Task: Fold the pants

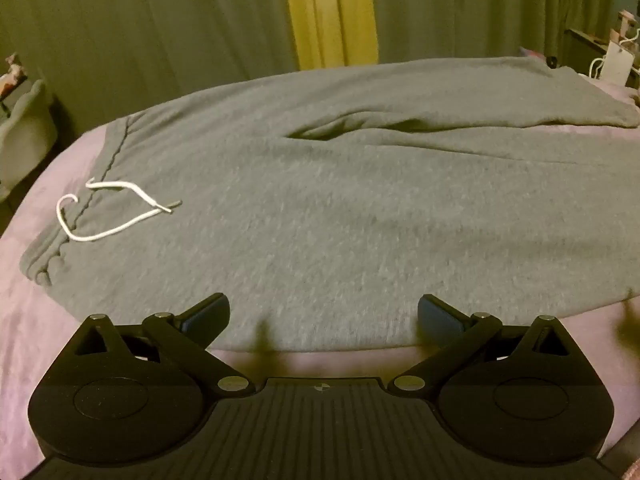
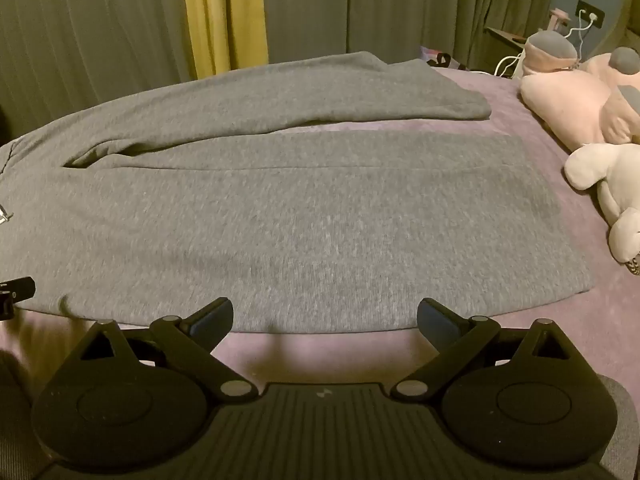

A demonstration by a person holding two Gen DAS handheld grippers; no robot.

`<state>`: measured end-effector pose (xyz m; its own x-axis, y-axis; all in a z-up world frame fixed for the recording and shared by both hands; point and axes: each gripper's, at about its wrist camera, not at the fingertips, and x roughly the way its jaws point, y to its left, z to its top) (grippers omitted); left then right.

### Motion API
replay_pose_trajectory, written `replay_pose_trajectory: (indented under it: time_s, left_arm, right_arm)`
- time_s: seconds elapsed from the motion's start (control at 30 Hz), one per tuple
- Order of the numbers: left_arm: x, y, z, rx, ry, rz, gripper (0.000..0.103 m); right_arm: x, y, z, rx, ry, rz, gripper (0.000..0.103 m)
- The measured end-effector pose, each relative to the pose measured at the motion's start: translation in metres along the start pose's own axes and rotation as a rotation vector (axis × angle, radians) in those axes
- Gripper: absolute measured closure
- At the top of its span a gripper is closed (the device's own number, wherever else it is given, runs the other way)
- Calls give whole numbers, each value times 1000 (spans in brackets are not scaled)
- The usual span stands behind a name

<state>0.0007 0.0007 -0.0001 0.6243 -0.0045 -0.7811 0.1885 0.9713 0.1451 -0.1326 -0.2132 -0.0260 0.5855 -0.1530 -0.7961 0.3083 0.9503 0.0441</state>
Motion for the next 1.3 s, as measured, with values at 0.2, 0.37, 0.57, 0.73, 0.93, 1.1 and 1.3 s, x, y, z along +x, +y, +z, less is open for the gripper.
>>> replay_pose_trajectory:
  time_s: [0.2, 0.37, 0.57, 0.73, 0.93, 1.1, 1.3]
  left_arm:
    - [-3, -1, -1, 8, -2, 17, 0]
    - [0, 1, -2, 5, 1, 13, 0]
    - [2, 0, -3, 4, 4, 15, 0]
    - [2, 0, -3, 4, 5, 15, 0]
    - [2, 0, -3, 4, 6, 14, 0]
    - [2, 0, -4, 3, 8, 15, 0]
    - [3, 0, -6, 2, 9, 14, 0]
  right_arm:
    - [0, 0, 0, 2, 1, 3, 4]
    - [1, 0, 0, 3, 3, 4, 4]
    - [1, 0, 0, 3, 5, 3, 4]
    - [2, -2, -2, 7, 5, 5, 4]
    - [3, -2, -2, 7, 6, 7, 4]
    - [4, -4, -3, 8, 7, 6, 4]
    - [5, -3, -4, 11, 7, 4, 4]
